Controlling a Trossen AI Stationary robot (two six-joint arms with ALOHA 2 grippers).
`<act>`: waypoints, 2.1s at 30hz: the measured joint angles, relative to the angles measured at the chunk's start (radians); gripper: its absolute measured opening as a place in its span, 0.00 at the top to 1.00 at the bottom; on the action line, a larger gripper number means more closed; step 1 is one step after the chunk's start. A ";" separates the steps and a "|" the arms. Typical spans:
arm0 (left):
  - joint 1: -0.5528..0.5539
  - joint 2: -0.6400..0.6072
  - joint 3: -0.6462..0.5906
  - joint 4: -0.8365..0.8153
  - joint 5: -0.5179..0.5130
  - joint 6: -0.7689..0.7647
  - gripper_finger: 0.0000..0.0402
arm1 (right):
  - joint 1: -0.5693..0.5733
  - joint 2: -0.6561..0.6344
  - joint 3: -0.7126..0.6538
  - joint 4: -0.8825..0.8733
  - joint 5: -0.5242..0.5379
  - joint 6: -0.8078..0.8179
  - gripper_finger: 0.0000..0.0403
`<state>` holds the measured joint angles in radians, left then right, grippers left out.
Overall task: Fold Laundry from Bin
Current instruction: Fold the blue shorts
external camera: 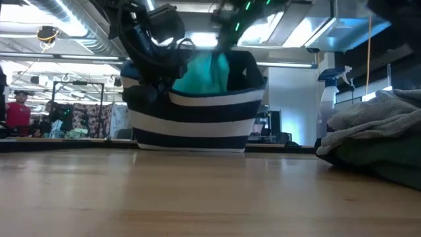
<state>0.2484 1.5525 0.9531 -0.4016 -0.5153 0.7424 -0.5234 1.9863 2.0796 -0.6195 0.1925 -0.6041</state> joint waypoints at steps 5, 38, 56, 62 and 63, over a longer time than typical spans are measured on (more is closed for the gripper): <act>0.029 -0.051 -0.002 0.001 0.002 0.009 1.00 | 0.068 -0.175 0.001 0.067 0.027 -0.014 1.00; 0.681 -0.079 0.252 0.074 0.393 0.238 0.99 | 0.529 -0.475 0.001 0.303 0.184 -0.246 1.00; 0.748 -0.080 0.278 0.106 0.490 0.283 0.63 | 0.530 -0.461 0.001 0.152 0.253 -0.163 1.00; 0.749 -0.082 0.292 0.133 0.450 0.263 0.43 | 0.530 -0.461 0.001 0.118 0.253 -0.136 1.00; 0.749 -0.082 0.302 0.131 0.446 0.263 0.41 | 0.530 -0.461 0.001 0.116 0.254 -0.135 1.00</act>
<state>0.9974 1.4708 1.2548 -0.2704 -0.0694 1.0050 0.0063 1.5249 2.0804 -0.5033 0.4461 -0.7388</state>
